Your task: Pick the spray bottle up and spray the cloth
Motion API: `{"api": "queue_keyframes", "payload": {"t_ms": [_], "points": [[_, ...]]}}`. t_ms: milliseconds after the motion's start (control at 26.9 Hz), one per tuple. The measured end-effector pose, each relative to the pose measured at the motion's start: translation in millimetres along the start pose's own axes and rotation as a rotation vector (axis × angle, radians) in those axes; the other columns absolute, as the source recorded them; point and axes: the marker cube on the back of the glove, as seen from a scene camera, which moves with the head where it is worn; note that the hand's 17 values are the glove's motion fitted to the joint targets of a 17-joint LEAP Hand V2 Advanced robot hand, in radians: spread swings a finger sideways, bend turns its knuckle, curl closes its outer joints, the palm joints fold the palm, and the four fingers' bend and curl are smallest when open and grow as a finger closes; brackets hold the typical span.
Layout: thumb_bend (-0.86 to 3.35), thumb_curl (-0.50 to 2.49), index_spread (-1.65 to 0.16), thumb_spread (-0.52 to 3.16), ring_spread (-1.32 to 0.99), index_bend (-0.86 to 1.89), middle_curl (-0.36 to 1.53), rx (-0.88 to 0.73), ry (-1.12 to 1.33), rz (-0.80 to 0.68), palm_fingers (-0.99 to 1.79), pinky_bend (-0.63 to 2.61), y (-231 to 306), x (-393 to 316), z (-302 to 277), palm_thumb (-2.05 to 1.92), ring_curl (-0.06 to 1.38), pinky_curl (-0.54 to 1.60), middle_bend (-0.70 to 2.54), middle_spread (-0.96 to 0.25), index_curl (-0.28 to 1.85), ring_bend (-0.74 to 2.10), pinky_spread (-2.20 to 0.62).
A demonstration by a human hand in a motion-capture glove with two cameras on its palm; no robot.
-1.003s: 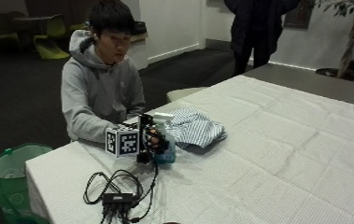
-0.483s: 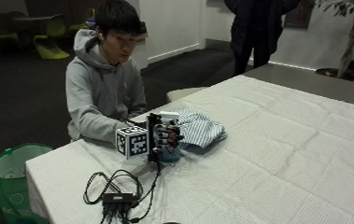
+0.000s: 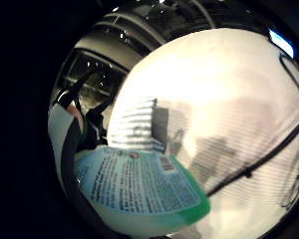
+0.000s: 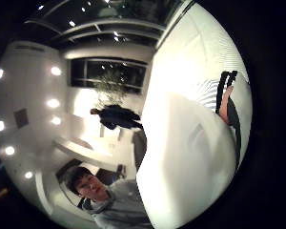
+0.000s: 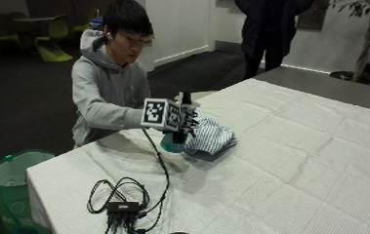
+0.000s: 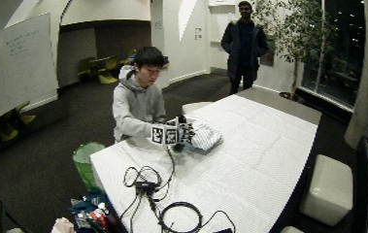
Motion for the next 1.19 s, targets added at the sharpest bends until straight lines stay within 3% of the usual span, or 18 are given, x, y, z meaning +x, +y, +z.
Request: {"api": "queue_keyframes", "payload": {"t_ms": [409,706,929,1189], "points": [[-0.03,0.61,-0.21,0.24,-0.17,0.54,0.49,-0.430,0.675,-0.022,1.40,0.38,-8,-102,15,0.97,0.43,0.38,0.67,-0.07,0.50,0.58,-0.26],[-0.03,0.64,-0.21,0.17,-0.17,0.55,0.50,-0.650,0.880,0.044,1.39,0.38,0,-80,89,0.95,0.44,0.39,0.68,-0.07,0.52,0.59,-0.27],[-0.03,0.66,-0.20,0.15,-0.18,0.56,0.51,-0.697,0.903,0.049,1.39,0.37,8,-73,116,0.95,0.45,0.40,0.69,-0.07,0.53,0.59,-0.27],[-0.03,0.68,-0.21,0.14,-0.18,0.56,0.51,-0.621,1.011,0.003,1.38,0.37,6,-115,95,0.94,0.45,0.40,0.69,-0.07,0.54,0.59,-0.27]]}}
